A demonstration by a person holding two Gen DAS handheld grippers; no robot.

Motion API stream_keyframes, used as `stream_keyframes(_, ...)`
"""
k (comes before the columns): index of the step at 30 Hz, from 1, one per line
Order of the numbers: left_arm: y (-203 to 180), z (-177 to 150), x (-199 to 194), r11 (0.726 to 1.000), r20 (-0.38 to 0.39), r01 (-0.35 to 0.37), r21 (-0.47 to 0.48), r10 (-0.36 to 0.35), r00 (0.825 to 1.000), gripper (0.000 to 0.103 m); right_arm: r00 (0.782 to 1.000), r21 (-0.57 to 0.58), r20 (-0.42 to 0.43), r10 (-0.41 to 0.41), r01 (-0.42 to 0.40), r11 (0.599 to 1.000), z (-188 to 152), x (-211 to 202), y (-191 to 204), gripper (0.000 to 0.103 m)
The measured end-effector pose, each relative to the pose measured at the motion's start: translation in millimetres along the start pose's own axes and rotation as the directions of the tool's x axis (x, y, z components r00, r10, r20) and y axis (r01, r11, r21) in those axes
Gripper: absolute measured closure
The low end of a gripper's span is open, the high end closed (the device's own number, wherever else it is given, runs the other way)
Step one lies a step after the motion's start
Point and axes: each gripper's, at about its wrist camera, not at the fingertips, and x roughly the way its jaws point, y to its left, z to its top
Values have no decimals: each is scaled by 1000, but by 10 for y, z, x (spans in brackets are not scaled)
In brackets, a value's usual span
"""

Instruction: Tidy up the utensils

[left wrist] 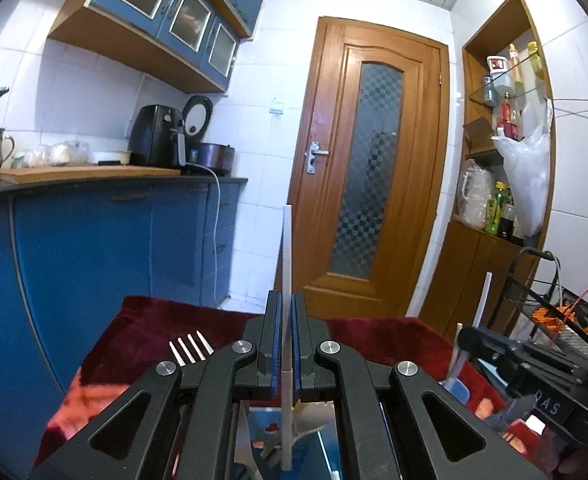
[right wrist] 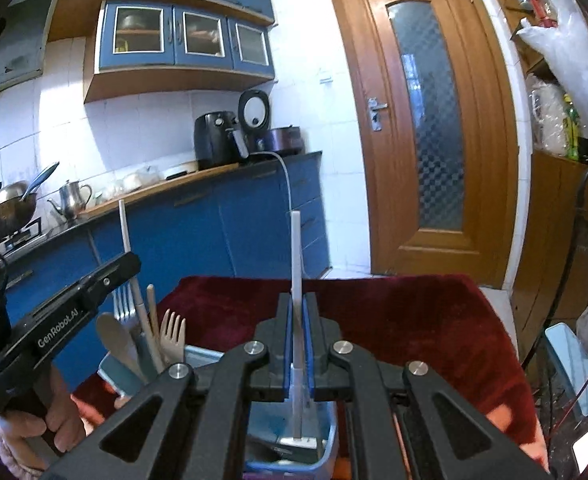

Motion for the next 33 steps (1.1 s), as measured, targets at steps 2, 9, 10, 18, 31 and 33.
stream_keyframes(2,-5,-12,-30,1000,-9,10,2,-10,1000,95,1000,0,1,7,-7,1000,-12,-33,6,96)
stream_keyframes(9,12,-1,-174,1000,-36,24,-8,-24,999,85,998,38,20,52,-53,998,40,-235,27,90)
stream_keyframes(10,12,6,-207,1000,-37,24,-6,-25,999,85,998,39,24,53,-54,998,47,-264,38,90)
stream_keyframes(18,-41,77,-501,1000,-39,12,24,-11,999,85,994,47,80,72,-76,996,152,-626,146,89)
stream_keyframes(31,-91,260,-1215,1000,-54,-3,31,5,999,85,989,70,66,129,-133,989,167,-1315,406,88)
stream_keyframes(33,-117,267,-1367,999,-55,-9,48,12,998,85,990,62,58,131,-134,989,133,-1419,466,88)
